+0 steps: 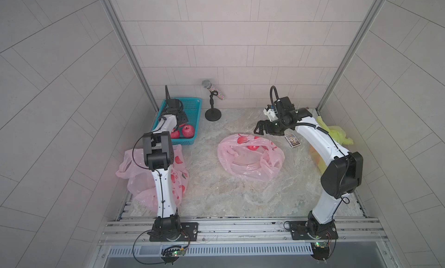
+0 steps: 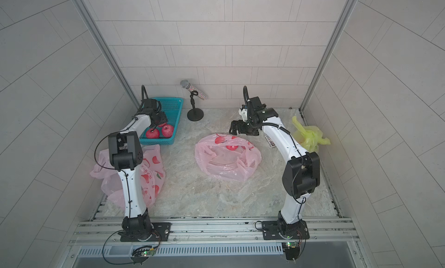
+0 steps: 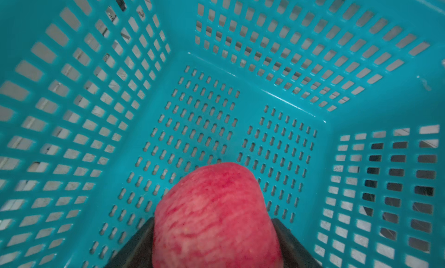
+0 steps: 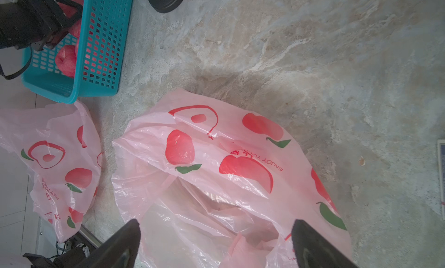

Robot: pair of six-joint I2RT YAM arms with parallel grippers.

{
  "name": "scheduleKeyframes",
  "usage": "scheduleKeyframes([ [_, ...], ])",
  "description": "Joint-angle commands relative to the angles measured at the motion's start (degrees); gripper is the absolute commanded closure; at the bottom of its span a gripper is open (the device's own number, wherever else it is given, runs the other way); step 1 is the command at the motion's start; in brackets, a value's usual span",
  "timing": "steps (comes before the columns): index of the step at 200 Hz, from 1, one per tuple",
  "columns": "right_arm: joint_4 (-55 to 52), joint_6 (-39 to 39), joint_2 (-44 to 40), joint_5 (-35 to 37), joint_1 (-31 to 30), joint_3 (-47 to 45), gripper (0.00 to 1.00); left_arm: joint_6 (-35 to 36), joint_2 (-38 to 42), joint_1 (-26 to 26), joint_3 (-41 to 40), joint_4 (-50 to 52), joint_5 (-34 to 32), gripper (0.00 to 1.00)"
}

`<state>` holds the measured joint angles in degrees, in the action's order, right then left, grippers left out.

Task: Untie the knot of a plastic bag & take out the apple
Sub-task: Place the apple in the basket.

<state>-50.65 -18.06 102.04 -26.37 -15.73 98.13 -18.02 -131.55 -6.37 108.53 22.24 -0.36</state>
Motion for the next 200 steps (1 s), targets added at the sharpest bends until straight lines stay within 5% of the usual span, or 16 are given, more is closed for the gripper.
scheduleKeyframes([
  [1,-2.7,1.4,1.2,-0.3,0.0,2.1,0.0,-0.1,-0.7,0.1,2.0,1.6,0.5,0.92],
  [122,-3.8,5.9,5.3,-2.0,-0.8,6.2,0.0,0.6,0.0,0.2,1.2,2.5,4.1,0.59],
  [169,-5.9,11.2,10.2,2.8,-3.0,13.2,0.0,0.7,1.2,0.2,0.1,1.7,4.8,0.55],
  [200,-6.9,13.2,13.8,5.9,-4.1,17.2,0.0,1.1,2.1,0.2,-0.8,1.2,4.7,0.37],
])
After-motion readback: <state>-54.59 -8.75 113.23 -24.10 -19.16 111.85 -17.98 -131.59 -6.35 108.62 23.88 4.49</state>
